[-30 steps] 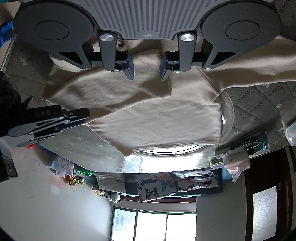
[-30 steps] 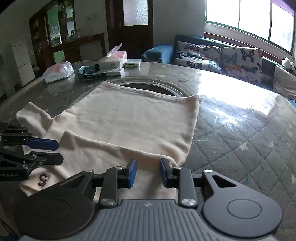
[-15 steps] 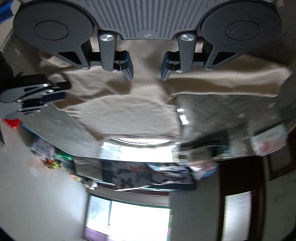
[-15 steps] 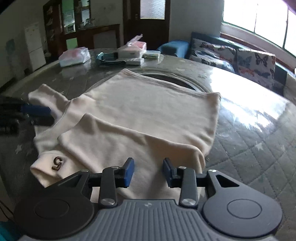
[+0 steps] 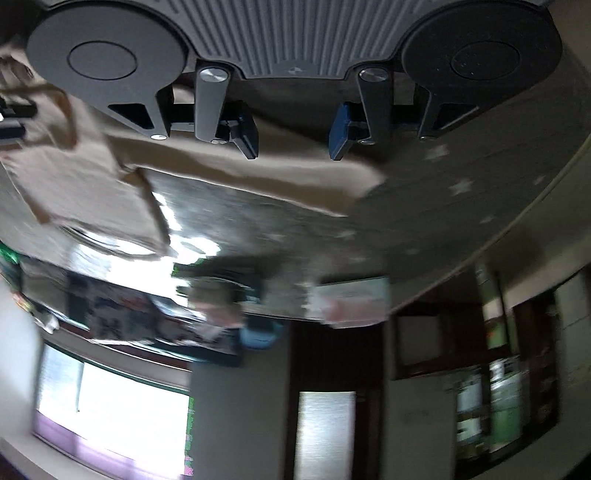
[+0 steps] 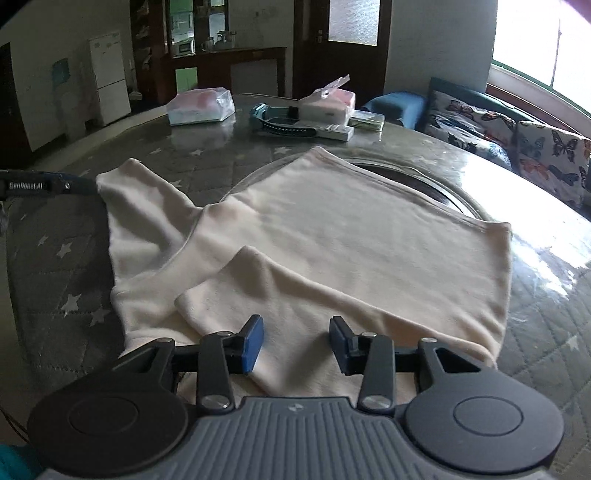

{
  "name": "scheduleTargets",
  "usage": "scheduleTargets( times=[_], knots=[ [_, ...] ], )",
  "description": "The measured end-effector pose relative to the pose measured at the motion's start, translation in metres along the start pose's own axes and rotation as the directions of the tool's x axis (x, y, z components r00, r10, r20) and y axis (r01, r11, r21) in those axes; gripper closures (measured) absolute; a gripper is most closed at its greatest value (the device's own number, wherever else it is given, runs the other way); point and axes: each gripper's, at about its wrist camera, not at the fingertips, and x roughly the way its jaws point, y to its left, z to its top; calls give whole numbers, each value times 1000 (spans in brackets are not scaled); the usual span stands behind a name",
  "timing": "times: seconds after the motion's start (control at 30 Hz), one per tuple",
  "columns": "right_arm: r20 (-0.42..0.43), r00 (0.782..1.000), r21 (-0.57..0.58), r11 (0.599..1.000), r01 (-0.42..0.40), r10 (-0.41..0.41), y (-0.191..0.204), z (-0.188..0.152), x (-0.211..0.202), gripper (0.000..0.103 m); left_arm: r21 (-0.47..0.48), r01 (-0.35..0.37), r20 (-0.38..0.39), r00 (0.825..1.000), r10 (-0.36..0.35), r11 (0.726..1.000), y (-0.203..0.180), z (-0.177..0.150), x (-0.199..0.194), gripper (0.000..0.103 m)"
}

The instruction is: Fold clothes

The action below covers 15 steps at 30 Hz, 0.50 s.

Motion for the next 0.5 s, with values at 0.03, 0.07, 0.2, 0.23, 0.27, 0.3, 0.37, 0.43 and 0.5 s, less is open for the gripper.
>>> scheduleTargets(
  times=[0.03,0.07,0.2,0.23,0.27,0.3,0.37,0.43,0.5],
  knots=[
    [-1,1000,0,1000,0,0,0,0,0,63,-21,-21,3,1000,21,1000,6,0,1,57],
    [-2,1000,-1,1000,1,-1,0,0,0,63,-36,-32,1,999,32,999,9,-1,3,57],
    [-5,1000,-2,1000,3,-3,-1,1,0,62,-92,-67,-16,998,65,994,20,-3,12,57],
    [-5,1000,-2,1000,3,-3,-1,1,0,62,-106,-75,-21,997,73,992,23,-3,14,57],
    [-6,1000,-2,1000,3,-3,-1,2,0,62,-114,-78,-26,997,76,990,24,-4,17,56],
    [-7,1000,-3,1000,4,-4,-1,2,0,62,-124,-75,-29,997,72,989,26,-4,19,57],
    [-8,1000,-3,1000,5,-5,-1,2,0,62,-158,-54,-34,998,49,986,29,-4,21,57],
    [-10,1000,-3,1000,6,-6,-2,2,0,62,-202,-27,-28,999,21,979,34,-3,22,57],
    [-11,1000,-2,1000,7,-7,-2,2,0,61,-240,-6,-20,1000,2,971,37,-1,24,57]
  ],
)
